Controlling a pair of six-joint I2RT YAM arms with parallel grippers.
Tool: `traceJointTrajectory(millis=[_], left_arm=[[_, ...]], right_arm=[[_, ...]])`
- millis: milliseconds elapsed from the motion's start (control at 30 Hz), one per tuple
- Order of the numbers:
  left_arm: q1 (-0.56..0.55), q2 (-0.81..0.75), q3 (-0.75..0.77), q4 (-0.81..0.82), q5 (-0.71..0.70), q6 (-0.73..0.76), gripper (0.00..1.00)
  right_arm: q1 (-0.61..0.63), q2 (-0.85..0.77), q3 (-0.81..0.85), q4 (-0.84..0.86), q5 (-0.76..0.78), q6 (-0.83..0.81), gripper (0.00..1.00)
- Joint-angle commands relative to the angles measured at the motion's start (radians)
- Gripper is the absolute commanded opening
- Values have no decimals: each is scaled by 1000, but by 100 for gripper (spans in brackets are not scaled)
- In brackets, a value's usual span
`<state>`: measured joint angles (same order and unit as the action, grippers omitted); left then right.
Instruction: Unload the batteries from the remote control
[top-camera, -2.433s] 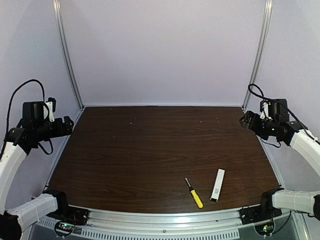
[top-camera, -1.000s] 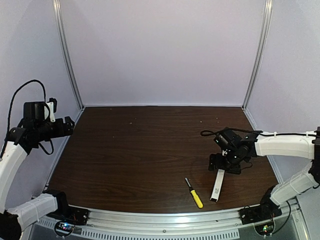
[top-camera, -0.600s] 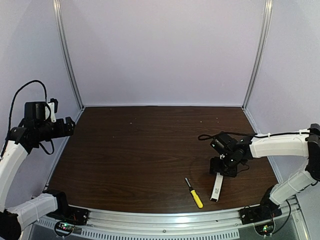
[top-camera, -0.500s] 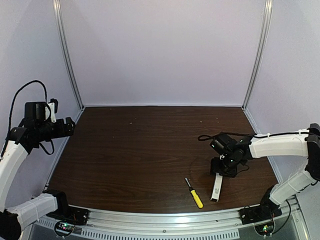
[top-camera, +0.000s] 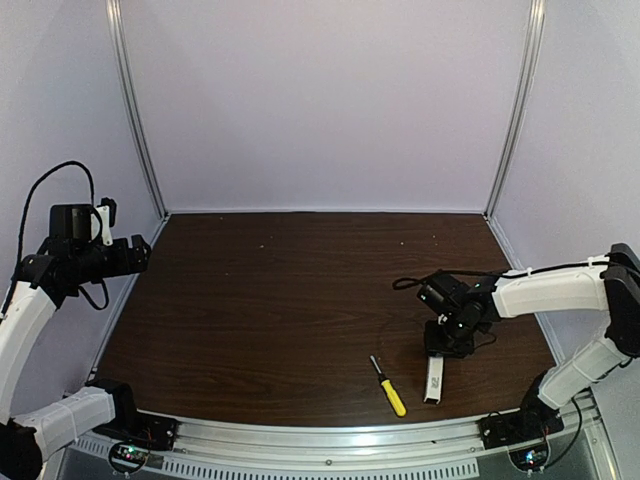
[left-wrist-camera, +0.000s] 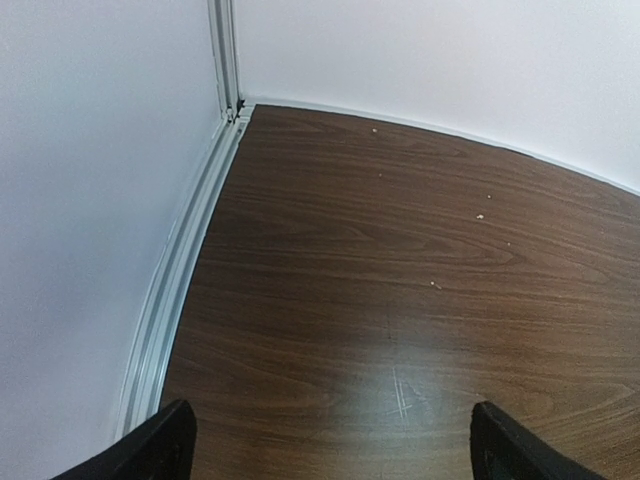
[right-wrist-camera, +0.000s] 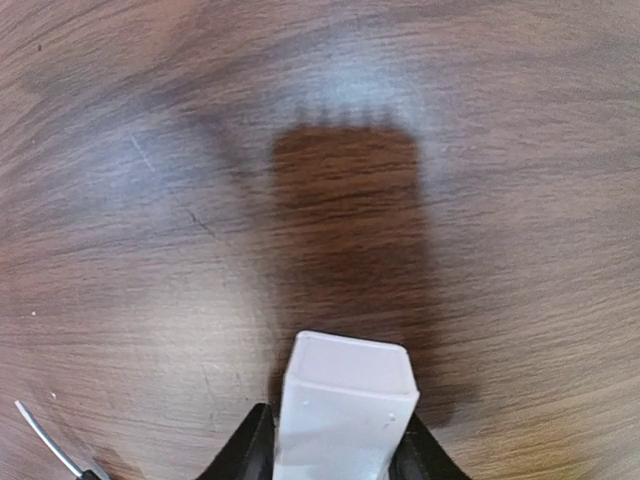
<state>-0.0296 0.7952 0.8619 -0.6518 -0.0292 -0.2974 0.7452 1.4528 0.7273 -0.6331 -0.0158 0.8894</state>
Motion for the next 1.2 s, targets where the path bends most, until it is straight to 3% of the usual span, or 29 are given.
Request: traceJointTrajectory(millis=[0, 233, 567, 833, 1167], left_arm=[[7, -2, -7, 37, 9, 11, 97], [7, -1, -8, 38, 11, 11, 97], [7, -11, -6, 40, 18, 7, 98], [7, -5, -1, 58, 79, 11, 97], [7, -25, -57, 114, 151, 10, 97]], right_arm=[[8, 21, 1, -3, 32, -26, 36], [10, 34, 44, 16, 7, -108, 24], [12, 123, 198, 26, -68, -310, 21], [47, 267, 458, -55, -143, -463, 18], [232, 526, 805, -94, -139, -489, 18]])
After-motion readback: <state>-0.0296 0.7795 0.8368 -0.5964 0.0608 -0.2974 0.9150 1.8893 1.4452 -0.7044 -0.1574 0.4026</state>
